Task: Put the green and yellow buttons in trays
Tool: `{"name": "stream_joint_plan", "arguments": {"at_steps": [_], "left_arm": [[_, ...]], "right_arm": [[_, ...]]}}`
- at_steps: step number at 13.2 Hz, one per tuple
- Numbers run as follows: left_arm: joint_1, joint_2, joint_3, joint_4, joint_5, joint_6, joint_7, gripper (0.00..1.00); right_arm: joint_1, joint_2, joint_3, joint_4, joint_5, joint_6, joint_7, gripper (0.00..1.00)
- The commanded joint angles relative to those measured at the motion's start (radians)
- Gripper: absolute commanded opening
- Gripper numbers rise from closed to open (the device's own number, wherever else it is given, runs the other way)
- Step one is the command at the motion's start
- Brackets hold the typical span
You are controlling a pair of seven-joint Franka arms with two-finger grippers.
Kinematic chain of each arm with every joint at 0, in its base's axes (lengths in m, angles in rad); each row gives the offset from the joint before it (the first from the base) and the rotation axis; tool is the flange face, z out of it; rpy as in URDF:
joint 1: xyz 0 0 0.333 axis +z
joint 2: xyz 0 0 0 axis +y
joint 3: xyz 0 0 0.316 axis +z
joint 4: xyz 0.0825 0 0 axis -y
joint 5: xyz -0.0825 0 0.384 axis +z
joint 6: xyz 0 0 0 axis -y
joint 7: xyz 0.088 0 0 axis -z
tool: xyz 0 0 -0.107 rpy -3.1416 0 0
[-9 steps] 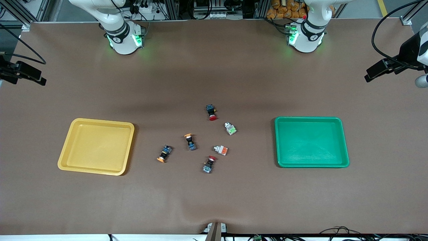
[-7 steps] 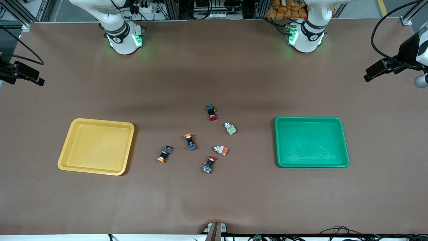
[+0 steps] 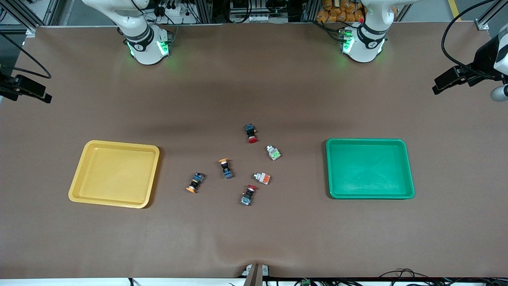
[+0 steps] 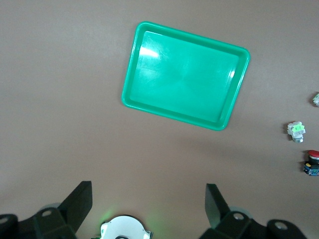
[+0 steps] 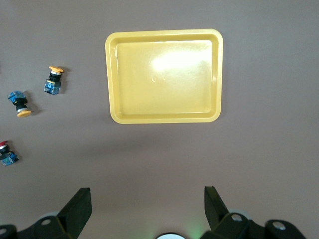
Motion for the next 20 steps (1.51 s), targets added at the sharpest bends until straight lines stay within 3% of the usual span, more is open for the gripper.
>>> {"name": "stream_joint_plan", "arguments": {"at_steps": [1,6,15,20], "left_arm": [[0.0,0.014,-0.001,0.022,-0.019,-0.021,0.022,1.0],[0.003,0.01,-0.006,0.015,-0.012,-0.021,0.05,1.0],[0.0,0.018,-0.006,0.016,-0.007,-0.018,0.05,1.0],[0.0,0.018,-0.007,0.015,-0.002,-0.014,0.05,1.0]], "right_arm": [[0.029,0.027,0.009,-0.003,0.012,0.014,0.105,1.0],[0.138,0.139,0.011,0.005,0.011,0.082,0.284,1.0],[0.361,0.386,0.011,0.003,0.046,0.353,0.706,1.0],[0.447,0.5,0.011,-0.009,0.046,0.454,0.729,1.0]]}}
